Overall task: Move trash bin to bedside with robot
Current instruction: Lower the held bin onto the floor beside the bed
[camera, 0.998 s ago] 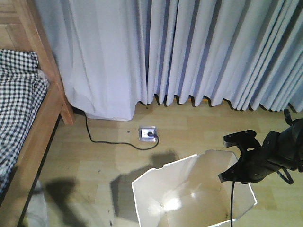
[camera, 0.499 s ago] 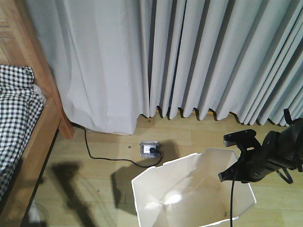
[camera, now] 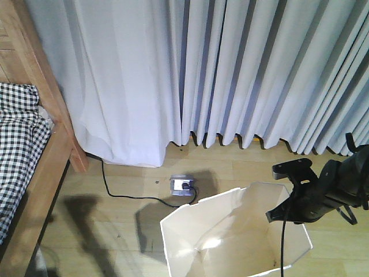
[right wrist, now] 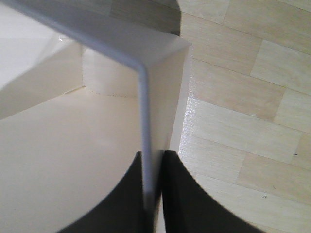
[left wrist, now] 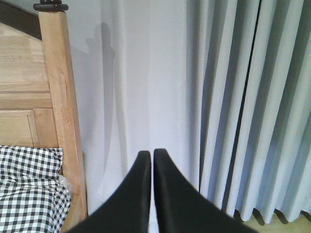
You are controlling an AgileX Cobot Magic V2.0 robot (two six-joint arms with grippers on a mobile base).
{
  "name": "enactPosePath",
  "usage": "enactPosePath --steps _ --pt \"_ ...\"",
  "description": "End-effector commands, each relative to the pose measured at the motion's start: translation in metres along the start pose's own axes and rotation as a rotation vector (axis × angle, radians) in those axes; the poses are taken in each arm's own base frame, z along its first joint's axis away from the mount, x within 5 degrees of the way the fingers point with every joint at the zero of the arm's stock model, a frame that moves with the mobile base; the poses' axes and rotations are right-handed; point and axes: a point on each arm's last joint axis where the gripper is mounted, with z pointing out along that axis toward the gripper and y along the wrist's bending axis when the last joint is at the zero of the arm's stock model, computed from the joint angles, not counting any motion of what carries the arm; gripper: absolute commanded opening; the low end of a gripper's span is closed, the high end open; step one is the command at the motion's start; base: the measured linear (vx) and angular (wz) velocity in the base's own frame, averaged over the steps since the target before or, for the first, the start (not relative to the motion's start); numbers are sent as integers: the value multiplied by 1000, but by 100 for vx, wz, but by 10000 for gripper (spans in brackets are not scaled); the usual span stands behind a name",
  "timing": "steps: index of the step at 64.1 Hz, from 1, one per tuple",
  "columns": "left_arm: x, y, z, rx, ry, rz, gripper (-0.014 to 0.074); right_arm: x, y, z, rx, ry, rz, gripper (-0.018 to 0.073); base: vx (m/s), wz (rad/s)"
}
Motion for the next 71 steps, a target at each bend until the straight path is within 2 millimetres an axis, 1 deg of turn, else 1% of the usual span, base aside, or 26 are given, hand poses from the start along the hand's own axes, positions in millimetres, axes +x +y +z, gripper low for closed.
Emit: enactPosePath --steps 1,47,59,64,71 --pt "3 2 1 -15 -44 -13 -6 -14 -3 -16 18 -86 16 -2 0 0" --pt "3 2 1 -15 -44 -13 -6 -14 -3 -16 18 -86 16 -3 0 0" --pt "3 2 1 -15 -44 -13 -6 -16 -6 -15 45 -117 18 -3 0 0" --pt "3 2 1 -15 -44 -13 -6 -18 -7 -14 60 -136 59 -3 0 0" --pt "3 2 1 -15 -44 -13 -6 -20 -9 -5 71 -135 125 -3 0 0"
